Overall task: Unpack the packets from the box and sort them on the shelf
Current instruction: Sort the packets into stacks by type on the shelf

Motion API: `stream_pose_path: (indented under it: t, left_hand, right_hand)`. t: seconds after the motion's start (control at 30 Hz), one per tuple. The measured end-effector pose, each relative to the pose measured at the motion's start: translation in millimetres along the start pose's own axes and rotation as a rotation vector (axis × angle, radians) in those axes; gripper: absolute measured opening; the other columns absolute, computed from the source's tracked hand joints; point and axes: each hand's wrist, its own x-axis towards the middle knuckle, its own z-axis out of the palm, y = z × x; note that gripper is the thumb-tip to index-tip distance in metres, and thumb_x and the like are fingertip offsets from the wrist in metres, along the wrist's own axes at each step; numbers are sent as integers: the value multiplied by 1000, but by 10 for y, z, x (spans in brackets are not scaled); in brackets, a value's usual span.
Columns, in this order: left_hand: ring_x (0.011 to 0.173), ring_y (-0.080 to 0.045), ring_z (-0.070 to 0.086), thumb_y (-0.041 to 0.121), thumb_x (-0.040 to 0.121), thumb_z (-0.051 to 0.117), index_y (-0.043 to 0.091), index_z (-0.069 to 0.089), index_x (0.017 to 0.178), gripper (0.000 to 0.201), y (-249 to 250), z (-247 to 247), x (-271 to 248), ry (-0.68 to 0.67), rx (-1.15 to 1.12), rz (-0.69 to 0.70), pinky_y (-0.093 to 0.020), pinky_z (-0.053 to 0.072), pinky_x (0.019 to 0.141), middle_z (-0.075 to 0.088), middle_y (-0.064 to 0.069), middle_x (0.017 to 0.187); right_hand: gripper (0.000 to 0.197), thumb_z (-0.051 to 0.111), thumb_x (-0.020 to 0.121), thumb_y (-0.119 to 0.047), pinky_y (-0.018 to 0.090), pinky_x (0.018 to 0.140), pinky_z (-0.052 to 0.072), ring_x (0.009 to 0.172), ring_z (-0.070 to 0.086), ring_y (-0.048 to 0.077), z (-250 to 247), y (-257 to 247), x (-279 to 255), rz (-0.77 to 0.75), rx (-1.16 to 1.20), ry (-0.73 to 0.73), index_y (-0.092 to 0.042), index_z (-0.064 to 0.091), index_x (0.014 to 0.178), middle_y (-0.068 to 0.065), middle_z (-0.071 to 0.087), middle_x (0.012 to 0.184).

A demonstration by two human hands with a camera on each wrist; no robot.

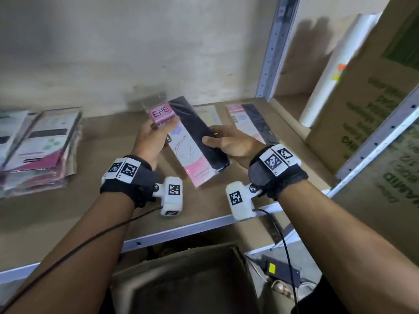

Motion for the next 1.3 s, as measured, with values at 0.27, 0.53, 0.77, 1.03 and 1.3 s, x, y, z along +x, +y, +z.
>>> stream_pose_path:
  t: [0.27, 0.53, 0.77, 1.03, 1.3]
  left_hand:
    - [55, -3, 67, 54, 78, 77, 28, 76, 80, 26, 14, -463, 167, 145, 273, 109, -18, 49, 51, 76, 7, 68]
    - [40, -3, 58, 48, 81, 54, 24, 56, 52, 39, 140, -541, -11, 11, 613, 144, -25, 41, 54, 63, 6, 47]
    - [42, -15, 58, 61, 96, 52, 24, 52, 56, 55, 231, -634, -242, -72, 401, -12, -25, 41, 49, 59, -4, 53]
    - [41, -5, 62, 43, 98, 58, 19, 62, 86, 27, 369, -666, -343, -119, -113, -154, -16, 49, 39, 66, 6, 51]
    - [54, -15, 67, 75, 91, 41, 8, 69, 94, 73, 282, -596, -374, -22, -151, -232, -20, 52, 47, 73, -11, 78]
  right_hand:
    - [36, 61, 97, -11, 47, 105, 49, 116, 65, 34, -193, 147, -138, 87, -86, -214, -4, 59, 132, 18, 68, 123]
    - [36, 65, 95, -14, 37, 98, 53, 111, 69, 26, -250, 173, -268, 128, -100, -345, -11, 63, 130, 9, 73, 117]
    - [40, 57, 97, -5, 44, 107, 47, 123, 61, 35, -222, 126, -349, 58, -58, -400, -4, 55, 138, 19, 64, 130]
    - [44, 52, 98, 1, 44, 110, 44, 126, 57, 36, -94, 55, -330, 21, 22, -423, -2, 48, 142, 22, 60, 135]
    - [33, 50, 99, 2, 34, 95, 53, 108, 65, 27, -118, 58, -204, 61, 204, -206, 1, 57, 131, 23, 63, 128]
